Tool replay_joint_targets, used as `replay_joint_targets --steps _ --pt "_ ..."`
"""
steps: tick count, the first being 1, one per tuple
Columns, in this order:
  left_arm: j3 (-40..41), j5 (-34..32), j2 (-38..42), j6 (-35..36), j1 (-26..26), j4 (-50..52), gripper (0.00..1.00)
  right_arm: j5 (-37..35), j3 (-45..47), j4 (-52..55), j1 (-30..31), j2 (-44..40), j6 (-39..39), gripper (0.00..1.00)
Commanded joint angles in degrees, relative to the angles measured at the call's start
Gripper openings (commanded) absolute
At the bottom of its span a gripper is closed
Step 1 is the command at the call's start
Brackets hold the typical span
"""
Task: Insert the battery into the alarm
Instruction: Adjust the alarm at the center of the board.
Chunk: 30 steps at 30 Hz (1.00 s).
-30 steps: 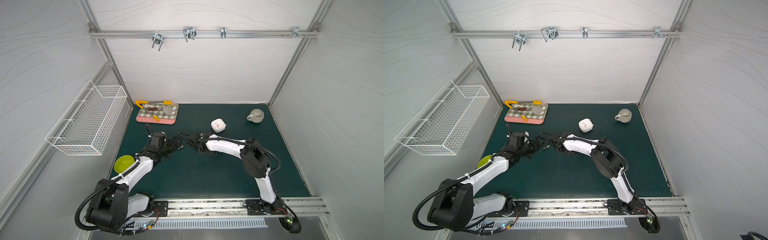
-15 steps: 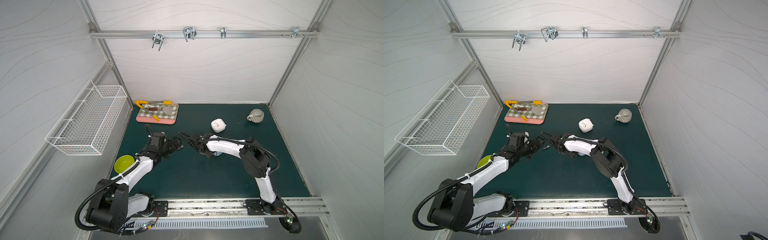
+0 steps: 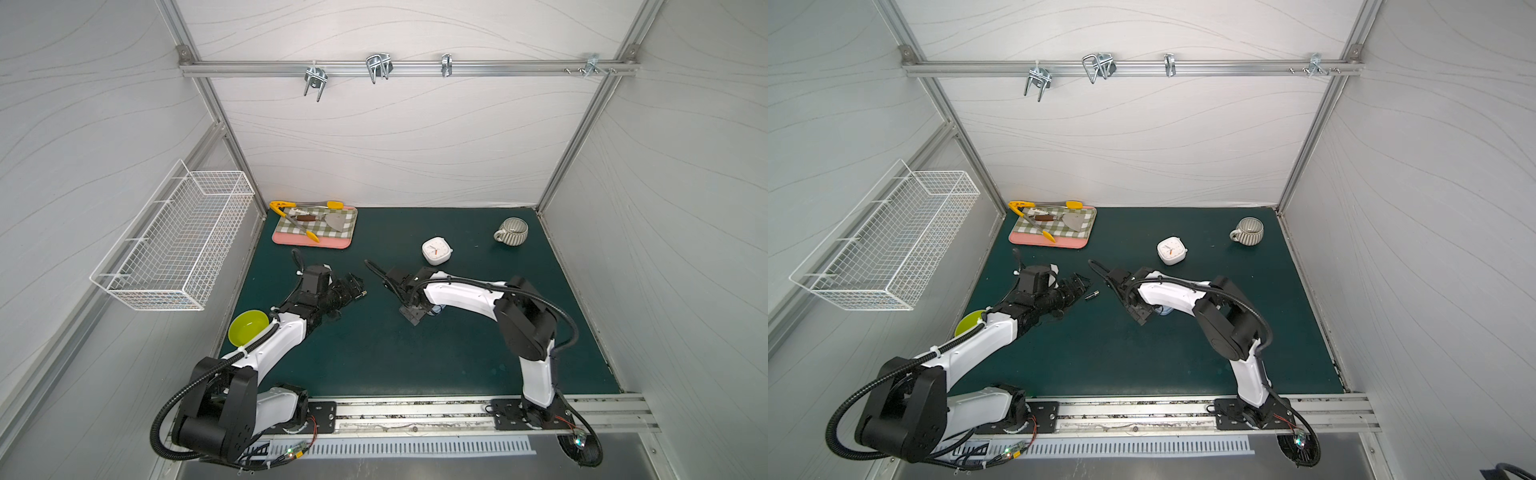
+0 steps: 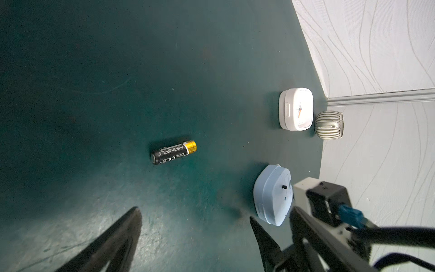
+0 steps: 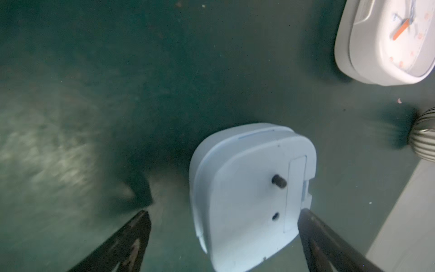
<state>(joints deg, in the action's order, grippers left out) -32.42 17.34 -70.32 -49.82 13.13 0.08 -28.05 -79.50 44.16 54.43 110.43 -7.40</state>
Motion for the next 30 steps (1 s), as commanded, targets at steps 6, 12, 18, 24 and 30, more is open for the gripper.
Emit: replay_joint_targets --steps 6,12,18,24,30 --pt "-4.45 0.59 -5.94 2.16 6.76 -3.2 1.0 31.62 11.27 -14.6 -19.62 -14.03 -10.58 0.96" --pt "-5.9 -0.11 -9.0 2.89 11.07 -4.98 1.0 51.99 12.55 -20.29 -30.05 -7.78 -13.74 0.83" --pt "-5.64 -0.82 -9.2 3.34 11.84 -4.76 1.0 61.73 11.6 -23.17 -31.41 -3.1 -14.92 0.72" --pt "-5.6 -0.86 -7.73 3.29 11.92 -2.88 1.0 63.88 15.76 -25.43 -30.18 -4.79 -16.49 0.68" --pt "-7.14 0.82 -9.35 1.76 11.92 -1.67 1.0 62.33 20.39 -27.16 -25.21 -8.99 -19.21 0.68"
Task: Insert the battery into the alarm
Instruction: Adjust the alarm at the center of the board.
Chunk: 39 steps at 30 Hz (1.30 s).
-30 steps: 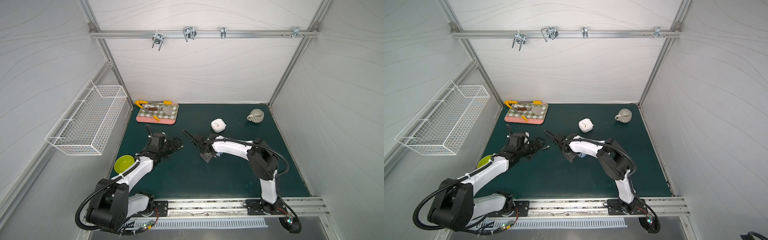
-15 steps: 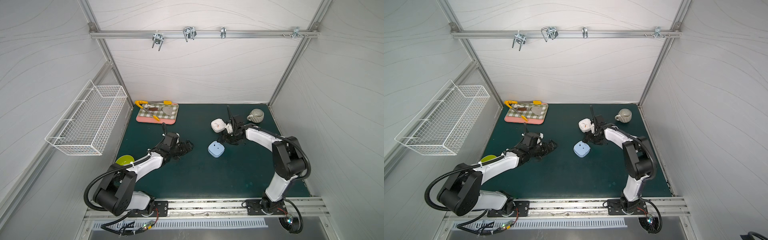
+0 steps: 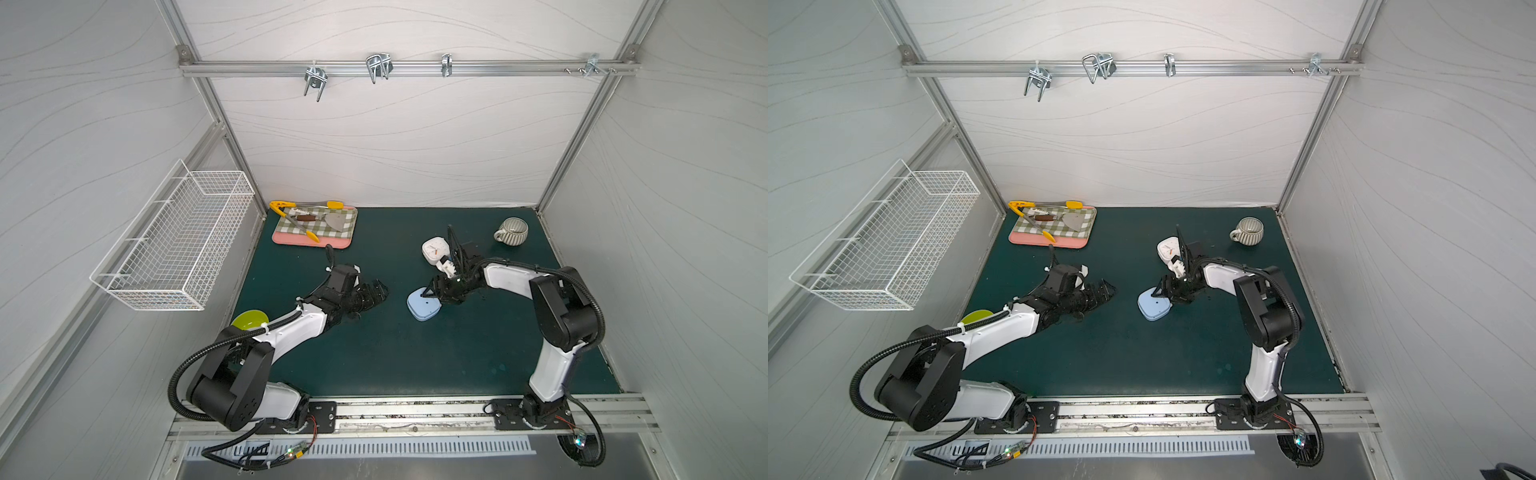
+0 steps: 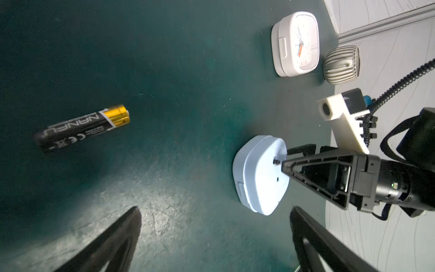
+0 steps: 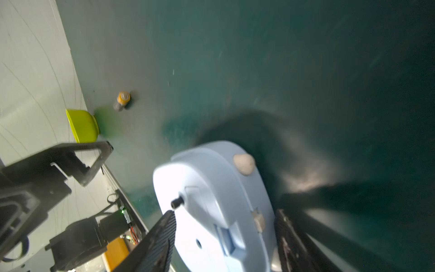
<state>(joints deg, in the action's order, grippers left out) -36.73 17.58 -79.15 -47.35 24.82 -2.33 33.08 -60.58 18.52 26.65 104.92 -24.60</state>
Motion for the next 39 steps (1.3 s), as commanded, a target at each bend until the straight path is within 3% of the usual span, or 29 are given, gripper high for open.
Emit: replay_joint_targets --steps 1,5,8,9,17,20,22,25,30,35,39 --pt "-2.93 1.22 -1.07 -1.09 0.23 0.6 1.0 0.89 2.2 -1.83 3.3 -4.49 -2.65 0.68" --pt "-3.37 3.94 -4.31 -1.78 0.61 -1.65 1.0 -5.86 4.27 -0.9 4.55 -9.44 -2.6 0.69" --pt "-5.6 4.57 -6.53 0.01 2.47 -2.11 0.97 -13.83 4.45 1.13 3.94 -13.14 -0.92 0.96" --pt "-6.71 4.89 -7.39 0.73 2.97 -1.92 0.98 -15.34 4.48 1.5 3.58 -14.04 -0.44 0.99" --pt "-11.49 6.72 -13.55 1.61 3.39 -1.93 0.99 -11.65 4.6 5.02 -2.95 -15.86 -1.6 0.98" --pt "-12.88 8.03 -15.5 3.03 3.52 0.93 0.99 -7.82 6.32 2.92 -3.19 -16.27 -3.02 0.82" --pt "-13.28 7.91 -15.81 5.17 4.19 3.38 0.91 -4.35 8.01 0.33 -2.86 -16.47 -6.26 0.63" --pt "-13.15 9.3 -16.57 6.57 5.1 3.91 0.8 -2.88 9.07 -1.82 -0.56 -16.79 -10.26 0.5" --pt "-13.44 11.42 -17.84 5.91 7.57 2.28 0.62 -4.59 7.3 -0.61 3.97 -15.13 -12.03 0.4" --pt "-13.72 10.91 -18.72 6.04 8.32 3.26 0.51 -4.95 5.85 -1.02 4.65 -12.28 -12.4 0.29" --pt "-14.14 10.4 -19.27 6.31 8.32 4.65 0.49 -5.14 3.58 -0.29 5.37 -9.71 -11.3 0.28"
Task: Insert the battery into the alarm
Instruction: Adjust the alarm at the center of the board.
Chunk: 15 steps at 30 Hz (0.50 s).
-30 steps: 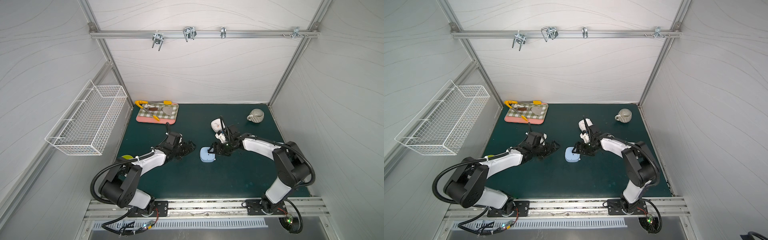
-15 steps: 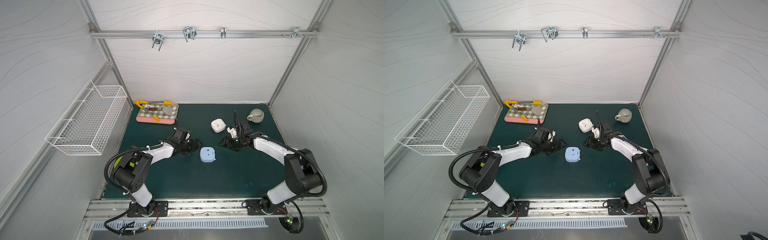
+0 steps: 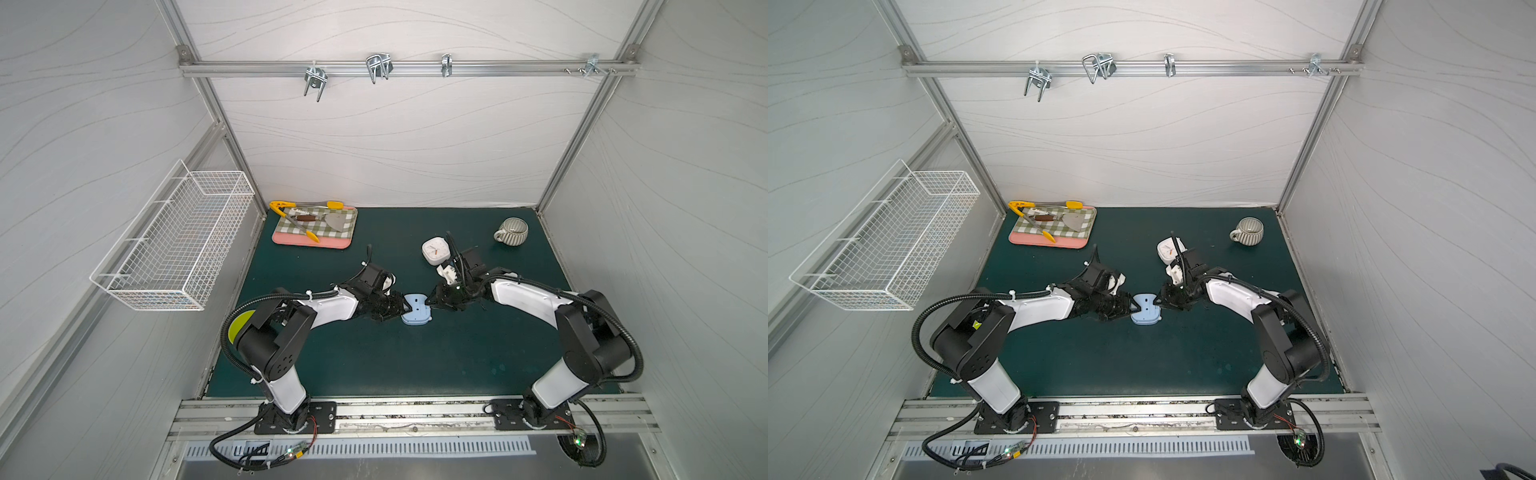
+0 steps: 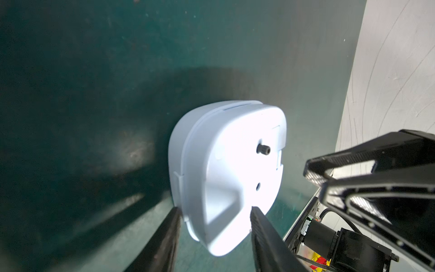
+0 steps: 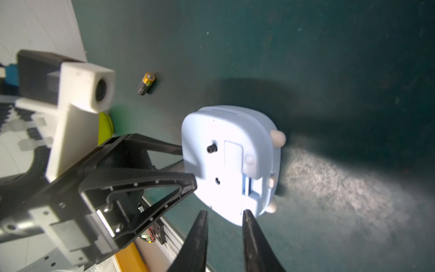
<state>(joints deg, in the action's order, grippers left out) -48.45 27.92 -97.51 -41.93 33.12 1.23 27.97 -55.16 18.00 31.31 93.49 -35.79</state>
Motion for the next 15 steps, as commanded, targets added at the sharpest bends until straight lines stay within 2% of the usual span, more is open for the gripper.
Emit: replay_joint_targets --steps 1,15 --pt "-2.37 -0.02 -1.12 0.81 0.01 1.21 0.48 -0.13 -2.24 0.39 0.84 2.21 -0.06 0.27" --pt "-2.45 -0.68 -1.89 0.75 -0.04 2.46 0.44 -1.69 -3.55 0.93 0.99 5.71 0.71 0.29"
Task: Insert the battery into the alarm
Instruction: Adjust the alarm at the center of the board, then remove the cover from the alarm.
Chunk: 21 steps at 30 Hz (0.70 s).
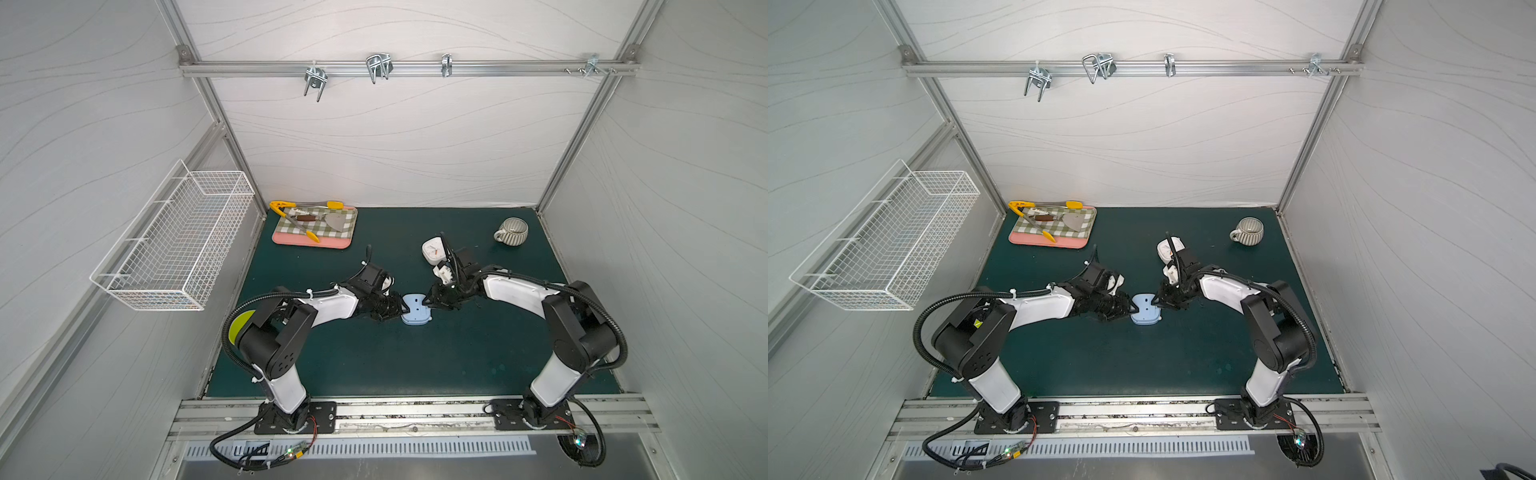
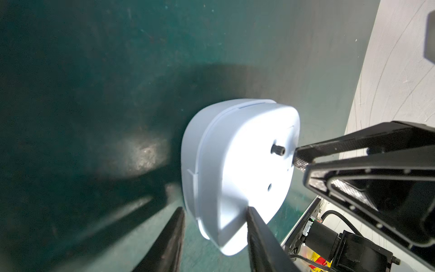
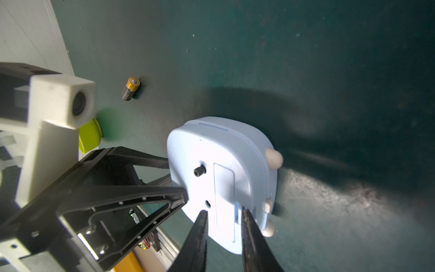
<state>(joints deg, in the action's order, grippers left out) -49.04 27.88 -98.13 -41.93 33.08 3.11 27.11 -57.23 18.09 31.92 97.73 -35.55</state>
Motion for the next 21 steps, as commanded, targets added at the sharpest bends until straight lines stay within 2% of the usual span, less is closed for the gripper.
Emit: replay_joint_targets --steps 1,7,15,21 --pt "-1.87 -0.68 -1.28 0.8 0.05 0.65 0.44 -0.72 -1.56 0.9 0.5 1.58 0.56 0.3" --pt "-2.12 -0.79 -1.45 0.93 0.05 1.06 0.43 -0.05 -1.92 0.75 0.79 2.45 0.68 0.3" --pt "-3.08 -2.22 -2.19 0.14 -0.06 4.36 0.38 7.26 -0.39 -5.92 1.04 0.76 -0.49 0.27" --pt "-3.52 -2.07 -3.03 0.01 -0.12 5.22 0.37 8.25 0.53 -8.29 1.04 -1.5 -0.57 0.25"
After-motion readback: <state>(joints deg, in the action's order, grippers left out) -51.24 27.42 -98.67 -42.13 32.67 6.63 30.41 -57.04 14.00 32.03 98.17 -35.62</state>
